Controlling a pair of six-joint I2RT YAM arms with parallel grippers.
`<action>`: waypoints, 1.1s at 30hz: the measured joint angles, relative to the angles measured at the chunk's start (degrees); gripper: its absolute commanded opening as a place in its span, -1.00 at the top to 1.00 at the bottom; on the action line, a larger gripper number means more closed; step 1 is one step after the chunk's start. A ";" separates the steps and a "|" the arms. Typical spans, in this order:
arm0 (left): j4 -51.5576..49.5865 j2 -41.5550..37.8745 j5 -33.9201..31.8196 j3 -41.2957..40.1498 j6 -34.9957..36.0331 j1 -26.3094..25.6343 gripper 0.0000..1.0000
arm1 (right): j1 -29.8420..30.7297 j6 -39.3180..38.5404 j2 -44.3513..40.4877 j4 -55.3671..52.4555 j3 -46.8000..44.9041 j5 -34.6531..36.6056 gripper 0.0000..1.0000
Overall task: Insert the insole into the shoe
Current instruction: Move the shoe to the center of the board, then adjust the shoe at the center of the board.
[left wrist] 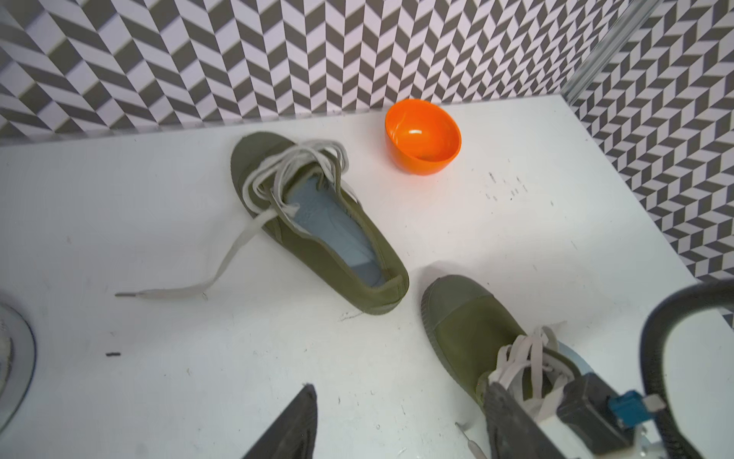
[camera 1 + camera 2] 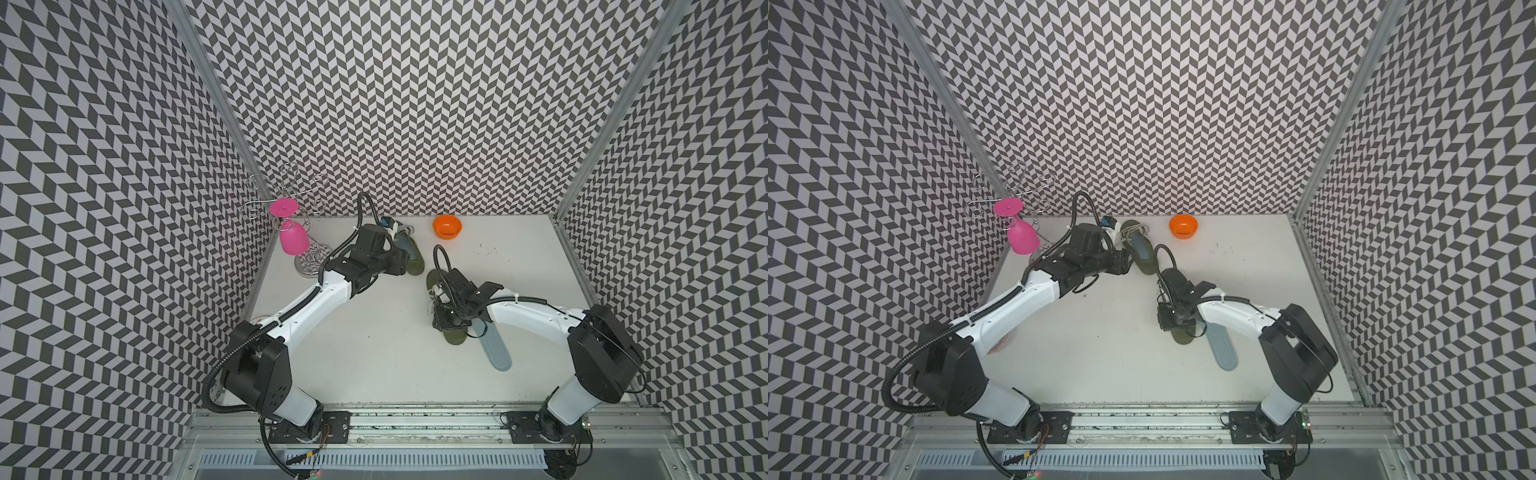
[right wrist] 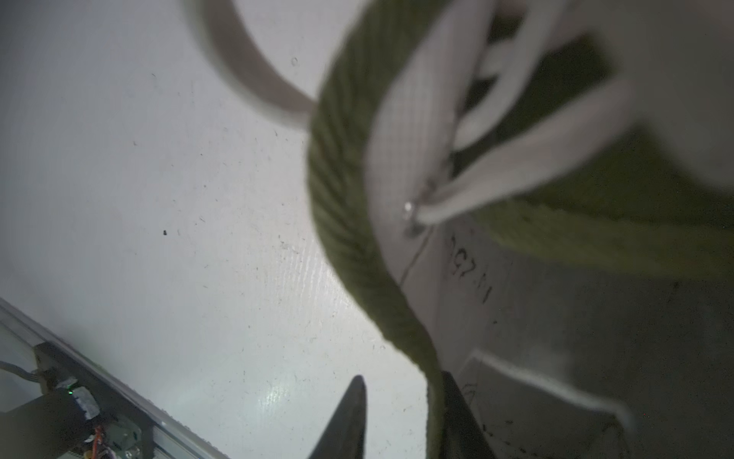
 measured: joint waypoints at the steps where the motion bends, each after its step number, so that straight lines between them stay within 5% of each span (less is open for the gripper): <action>1: -0.02 0.00 0.07 -1.20 -0.26 -0.20 -0.34 | -0.07 0.11 -0.52 -0.48 0.50 0.28 0.17; 10: 0.92 -0.94 -6.19 -7.54 -9.22 -10.99 -0.39 | -4.61 -2.99 -5.92 -4.92 10.29 6.82 -0.01; 20: 3.13 -3.32 -14.01 -12.48 -22.80 -21.68 -0.44 | -9.66 -6.21 -8.81 -5.11 0.33 9.81 -0.17; 33: 4.35 10.67 -20.83 -8.59 -28.68 -26.75 -0.35 | -10.47 -6.19 -5.14 1.11 -3.85 10.25 -0.06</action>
